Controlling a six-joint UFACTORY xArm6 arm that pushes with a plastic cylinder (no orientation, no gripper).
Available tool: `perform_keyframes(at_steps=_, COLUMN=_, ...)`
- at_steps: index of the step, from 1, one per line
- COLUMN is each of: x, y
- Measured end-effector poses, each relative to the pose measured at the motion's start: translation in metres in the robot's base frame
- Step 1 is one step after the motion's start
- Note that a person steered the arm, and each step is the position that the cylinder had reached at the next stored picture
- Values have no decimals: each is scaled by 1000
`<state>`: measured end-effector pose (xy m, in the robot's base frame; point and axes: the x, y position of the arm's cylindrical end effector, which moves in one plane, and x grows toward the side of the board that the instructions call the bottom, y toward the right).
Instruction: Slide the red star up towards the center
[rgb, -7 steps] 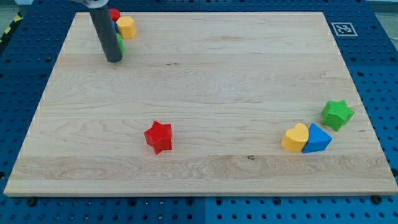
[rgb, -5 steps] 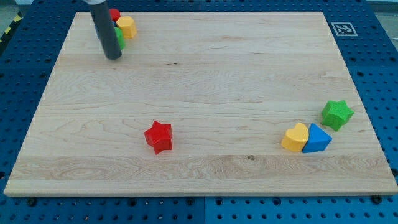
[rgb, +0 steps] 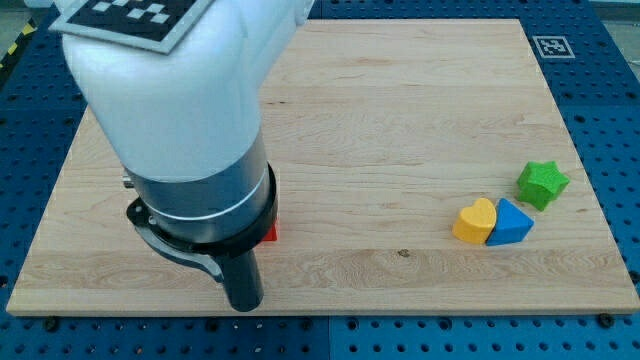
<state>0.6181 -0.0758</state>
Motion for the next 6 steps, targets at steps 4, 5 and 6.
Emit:
perform_keyframes(at_steps=4, x=-70, y=4)
perform_keyframes(at_steps=5, x=-94, y=4)
perform_keyframes(at_steps=6, x=-120, y=4)
